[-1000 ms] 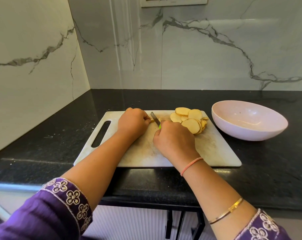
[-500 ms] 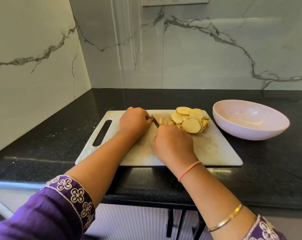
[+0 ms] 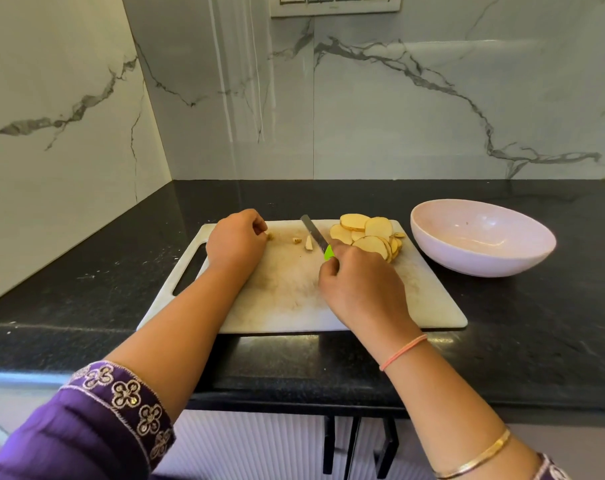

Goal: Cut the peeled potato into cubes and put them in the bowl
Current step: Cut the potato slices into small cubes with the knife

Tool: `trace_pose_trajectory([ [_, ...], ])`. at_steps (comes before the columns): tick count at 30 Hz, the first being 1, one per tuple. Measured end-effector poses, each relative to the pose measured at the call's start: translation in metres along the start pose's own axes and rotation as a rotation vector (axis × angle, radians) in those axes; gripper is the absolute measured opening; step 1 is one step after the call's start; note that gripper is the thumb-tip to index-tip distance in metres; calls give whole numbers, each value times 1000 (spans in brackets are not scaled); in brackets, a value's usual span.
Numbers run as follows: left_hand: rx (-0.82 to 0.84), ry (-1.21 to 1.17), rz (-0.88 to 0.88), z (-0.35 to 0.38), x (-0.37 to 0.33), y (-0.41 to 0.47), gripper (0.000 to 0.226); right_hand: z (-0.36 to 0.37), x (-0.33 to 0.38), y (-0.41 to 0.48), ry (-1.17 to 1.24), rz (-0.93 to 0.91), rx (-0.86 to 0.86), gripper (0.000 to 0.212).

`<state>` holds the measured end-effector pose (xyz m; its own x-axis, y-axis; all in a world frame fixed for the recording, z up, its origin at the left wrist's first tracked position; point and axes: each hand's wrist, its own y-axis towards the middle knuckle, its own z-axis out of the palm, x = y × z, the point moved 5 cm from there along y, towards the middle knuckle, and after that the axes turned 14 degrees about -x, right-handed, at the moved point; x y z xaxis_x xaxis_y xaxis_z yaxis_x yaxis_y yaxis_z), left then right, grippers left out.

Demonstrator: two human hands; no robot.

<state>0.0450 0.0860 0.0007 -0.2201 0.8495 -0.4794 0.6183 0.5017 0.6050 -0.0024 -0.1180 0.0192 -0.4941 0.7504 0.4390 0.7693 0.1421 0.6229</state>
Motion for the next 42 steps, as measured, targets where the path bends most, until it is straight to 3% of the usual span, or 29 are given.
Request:
trace_pose_trajectory([
  [4,35,-17,141,3,-12,-3,27,3,-3,-3,56,50,-22,41],
  [9,158,-33,420,18,-37,-14,24,7,-5,-2,97,88,-42,42],
  [14,130,60,340,20,-30,-6,24,7,-6,-3,100,85,-47,43],
  [19,114,150,153,13,-7,6,33,9,-8,-3,95,92,-53,42],
  [24,101,44,288,8,-26,-6,33,10,-10,-2,95,114,-48,43],
  [28,251,-88,433,17,-47,-19,36,12,-12,-2,112,143,-47,43],
  [31,317,-137,415,18,-48,-22,27,12,-13,-1,120,152,-51,42],
  [42,175,-143,229,5,-34,-17,12,10,-4,-2,2,43,-4,41],
])
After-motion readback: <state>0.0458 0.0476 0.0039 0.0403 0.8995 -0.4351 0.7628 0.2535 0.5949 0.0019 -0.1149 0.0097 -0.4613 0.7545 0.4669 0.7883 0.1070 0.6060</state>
